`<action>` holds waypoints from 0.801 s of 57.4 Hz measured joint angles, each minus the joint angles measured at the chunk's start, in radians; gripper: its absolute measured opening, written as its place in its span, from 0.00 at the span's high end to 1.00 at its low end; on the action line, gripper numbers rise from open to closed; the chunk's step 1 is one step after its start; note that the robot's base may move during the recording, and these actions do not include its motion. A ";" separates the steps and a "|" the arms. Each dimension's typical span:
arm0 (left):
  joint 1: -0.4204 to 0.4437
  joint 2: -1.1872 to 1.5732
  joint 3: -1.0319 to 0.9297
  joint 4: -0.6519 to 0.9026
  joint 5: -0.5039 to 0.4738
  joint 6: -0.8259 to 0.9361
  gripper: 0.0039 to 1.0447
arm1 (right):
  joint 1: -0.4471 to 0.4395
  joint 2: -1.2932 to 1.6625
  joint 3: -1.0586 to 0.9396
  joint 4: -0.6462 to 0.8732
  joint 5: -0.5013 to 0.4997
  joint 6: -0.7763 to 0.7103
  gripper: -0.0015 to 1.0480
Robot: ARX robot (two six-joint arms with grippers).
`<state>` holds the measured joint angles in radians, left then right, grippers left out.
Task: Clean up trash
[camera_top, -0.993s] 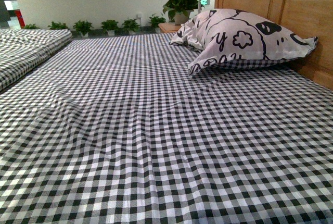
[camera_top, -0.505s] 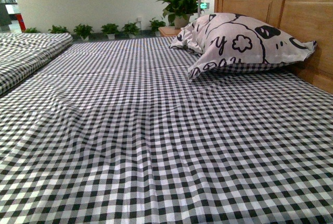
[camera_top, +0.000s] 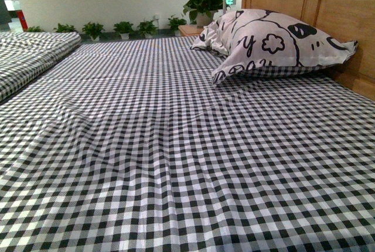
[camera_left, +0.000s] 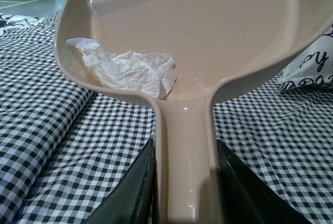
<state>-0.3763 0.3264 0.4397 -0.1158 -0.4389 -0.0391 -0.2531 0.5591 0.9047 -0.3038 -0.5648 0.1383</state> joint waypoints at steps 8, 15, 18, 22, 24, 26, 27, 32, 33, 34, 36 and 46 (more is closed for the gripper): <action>0.000 0.000 0.000 0.000 0.000 0.000 0.73 | 0.000 0.000 0.000 0.000 0.000 0.000 0.80; 0.000 0.000 0.000 0.000 0.000 0.000 0.73 | 0.000 0.000 0.000 0.000 0.000 0.000 0.80; 0.000 0.000 0.000 0.000 0.000 0.000 0.73 | 0.000 0.000 0.000 0.000 0.000 0.000 0.80; 0.000 0.000 0.000 0.000 0.000 0.000 0.73 | 0.000 0.000 0.000 0.000 0.000 0.000 0.80; 0.000 0.000 0.000 0.000 0.000 0.000 0.73 | 0.000 0.000 0.000 0.000 0.000 0.000 0.80; 0.000 0.000 0.000 0.000 0.000 0.000 0.73 | 0.000 0.000 0.000 0.000 0.000 0.000 0.80; 0.000 0.000 0.000 0.000 0.000 0.000 0.73 | 0.000 0.000 0.000 0.000 0.000 0.000 0.80; 0.000 0.000 0.000 0.000 0.000 0.000 0.73 | 0.000 0.000 0.000 0.000 0.000 0.000 0.80; 0.000 0.000 0.000 0.000 0.000 0.000 0.73 | 0.000 0.000 0.000 0.000 0.000 0.000 0.80; 0.000 0.000 0.000 0.000 0.000 0.000 0.73 | 0.000 0.000 0.000 0.000 0.000 0.000 0.80; 0.000 0.000 0.000 0.000 0.000 0.000 0.73 | 0.000 0.000 0.000 0.000 0.000 0.000 0.80; 0.000 0.000 0.000 0.000 0.000 0.000 0.73 | 0.000 0.000 0.000 0.000 0.000 0.000 0.80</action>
<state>-0.3763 0.3264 0.4397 -0.1158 -0.4389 -0.0391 -0.2531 0.5591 0.9047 -0.3038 -0.5648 0.1383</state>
